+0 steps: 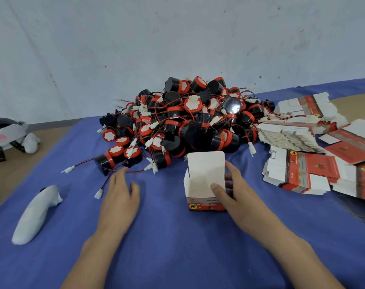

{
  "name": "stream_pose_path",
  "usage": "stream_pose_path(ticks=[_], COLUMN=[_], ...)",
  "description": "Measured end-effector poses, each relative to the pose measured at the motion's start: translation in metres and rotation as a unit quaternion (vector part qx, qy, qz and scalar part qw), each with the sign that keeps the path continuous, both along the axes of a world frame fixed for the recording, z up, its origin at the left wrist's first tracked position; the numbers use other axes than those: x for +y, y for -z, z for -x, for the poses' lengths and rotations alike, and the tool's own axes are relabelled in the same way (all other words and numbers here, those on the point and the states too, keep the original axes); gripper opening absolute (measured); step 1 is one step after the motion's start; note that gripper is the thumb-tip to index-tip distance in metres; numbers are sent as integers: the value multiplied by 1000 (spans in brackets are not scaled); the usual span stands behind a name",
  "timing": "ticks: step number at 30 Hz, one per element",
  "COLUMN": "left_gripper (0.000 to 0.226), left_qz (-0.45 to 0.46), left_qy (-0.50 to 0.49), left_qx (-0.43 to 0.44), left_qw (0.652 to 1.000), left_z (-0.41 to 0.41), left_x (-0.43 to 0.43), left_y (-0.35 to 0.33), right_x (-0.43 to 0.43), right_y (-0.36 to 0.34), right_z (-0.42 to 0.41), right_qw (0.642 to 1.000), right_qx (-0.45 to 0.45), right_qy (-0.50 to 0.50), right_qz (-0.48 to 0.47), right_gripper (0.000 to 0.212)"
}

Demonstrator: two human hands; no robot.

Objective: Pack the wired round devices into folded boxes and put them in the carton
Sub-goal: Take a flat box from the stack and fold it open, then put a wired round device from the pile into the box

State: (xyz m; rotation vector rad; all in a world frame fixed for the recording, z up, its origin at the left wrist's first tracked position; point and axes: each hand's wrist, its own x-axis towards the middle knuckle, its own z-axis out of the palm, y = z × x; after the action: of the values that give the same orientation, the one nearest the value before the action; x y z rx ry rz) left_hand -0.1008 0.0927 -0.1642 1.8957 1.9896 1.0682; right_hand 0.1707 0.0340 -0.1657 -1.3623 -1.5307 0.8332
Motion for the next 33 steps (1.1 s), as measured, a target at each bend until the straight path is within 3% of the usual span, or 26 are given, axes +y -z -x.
stream_pose_path(ticks=[4, 9, 13, 19, 21, 23, 25, 29, 33], left_gripper=[57, 50, 49, 27, 21, 18, 18, 18, 22], left_qz=[16, 75, 90, 81, 52, 3, -85, -263, -300], left_qy=[16, -28, -38, -36, -35, -30, -52, -89, 13], left_qx=[93, 211, 242, 234, 171, 34, -104, -303, -491], left_qw=[995, 974, 965, 968, 983, 999, 990, 911, 818], left_z=[3, 0, -2, 1, 4, 6, 5, -1, -18], left_x=[20, 39, 43, 49, 46, 39, 31, 6, -29], left_y=[1, 1, 2, 0, 4, 4, -6, -51, -89], right_x=[-2, -3, -1, -4, -4, -4, -6, -16, -26], right_y=[-9, -16, -11, -7, -7, -10, -14, -27, -40], right_z=[3, 2, -5, -7, -8, -8, -5, 3, 12], right_qw=[999, 998, 997, 999, 999, 997, 995, 974, 956], right_qx=[28, 60, 74, 39, 34, 39, 41, 60, 82], right_qy=[-22, -9, 11, 28, 36, 48, 66, 120, 123], right_qz=[-7, -21, -17, -12, -18, -34, -66, -182, -254], right_gripper=[52, 47, 97, 103, 104, 101, 93, 59, 28])
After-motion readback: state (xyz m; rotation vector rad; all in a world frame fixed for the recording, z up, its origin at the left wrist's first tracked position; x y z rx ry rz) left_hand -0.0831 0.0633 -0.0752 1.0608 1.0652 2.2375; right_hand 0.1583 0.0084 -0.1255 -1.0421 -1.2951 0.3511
